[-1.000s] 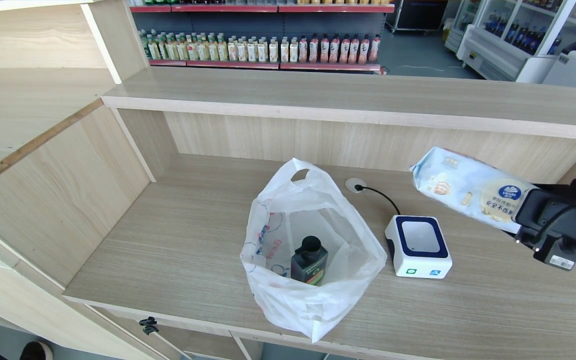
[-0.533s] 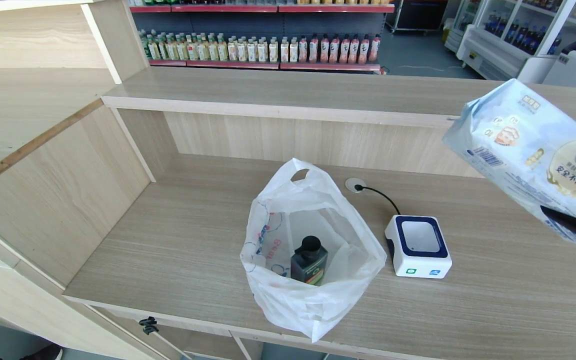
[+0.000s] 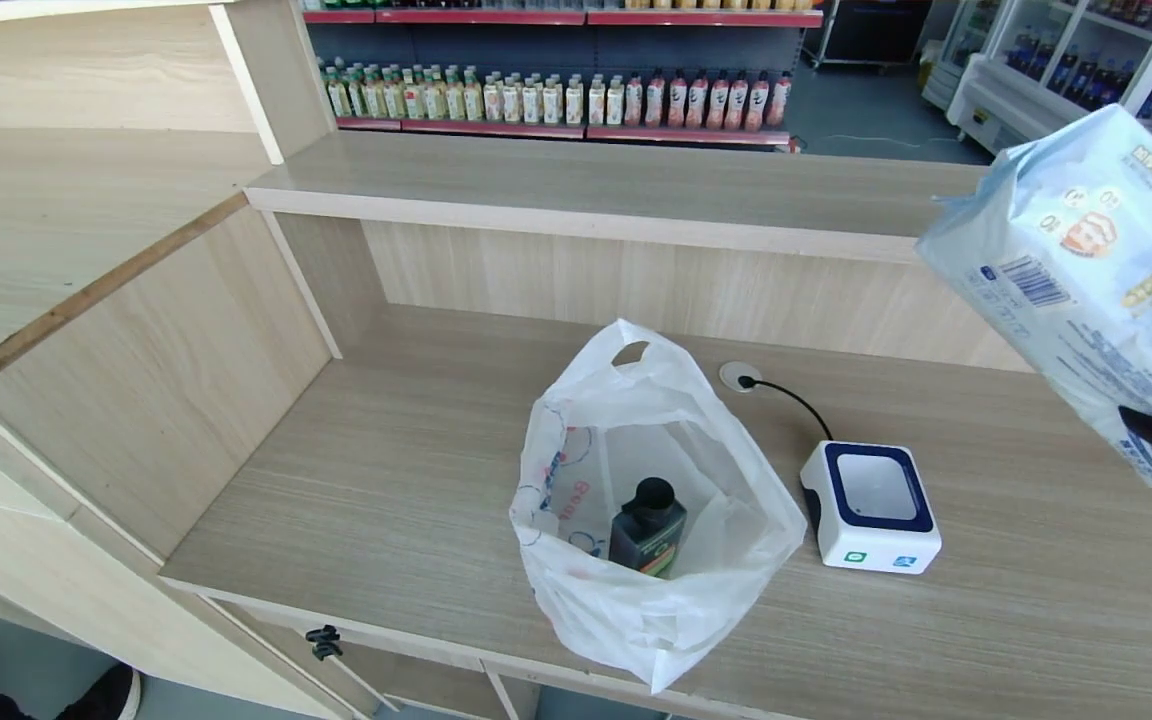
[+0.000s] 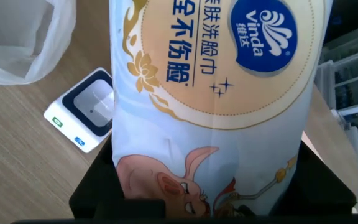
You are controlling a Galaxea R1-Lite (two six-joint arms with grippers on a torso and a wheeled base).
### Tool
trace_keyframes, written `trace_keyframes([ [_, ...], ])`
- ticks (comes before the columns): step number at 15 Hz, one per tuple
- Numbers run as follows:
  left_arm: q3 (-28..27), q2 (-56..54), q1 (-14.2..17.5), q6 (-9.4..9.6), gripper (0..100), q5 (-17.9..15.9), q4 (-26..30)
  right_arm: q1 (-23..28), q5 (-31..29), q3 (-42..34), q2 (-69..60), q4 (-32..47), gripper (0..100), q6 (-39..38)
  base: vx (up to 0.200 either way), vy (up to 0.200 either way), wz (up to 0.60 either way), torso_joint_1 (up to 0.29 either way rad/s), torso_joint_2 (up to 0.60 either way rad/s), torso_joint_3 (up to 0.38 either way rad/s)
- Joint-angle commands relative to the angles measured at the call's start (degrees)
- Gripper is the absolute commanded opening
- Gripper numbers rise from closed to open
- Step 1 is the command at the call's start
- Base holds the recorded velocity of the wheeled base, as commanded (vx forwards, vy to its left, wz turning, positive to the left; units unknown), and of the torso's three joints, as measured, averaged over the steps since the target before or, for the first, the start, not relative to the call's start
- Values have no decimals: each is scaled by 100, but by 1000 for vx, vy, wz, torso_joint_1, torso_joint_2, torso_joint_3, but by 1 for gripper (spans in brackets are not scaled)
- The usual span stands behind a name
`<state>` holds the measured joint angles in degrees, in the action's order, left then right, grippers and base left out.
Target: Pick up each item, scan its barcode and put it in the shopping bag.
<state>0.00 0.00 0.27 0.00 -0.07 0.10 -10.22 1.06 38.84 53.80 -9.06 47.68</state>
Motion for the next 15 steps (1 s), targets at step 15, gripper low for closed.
trace_keyframes([
  [15,0,0,0,0,100,-1,-1,-982,-255,-368,562,598,0,-2166,0,0,0,0,0,0],
])
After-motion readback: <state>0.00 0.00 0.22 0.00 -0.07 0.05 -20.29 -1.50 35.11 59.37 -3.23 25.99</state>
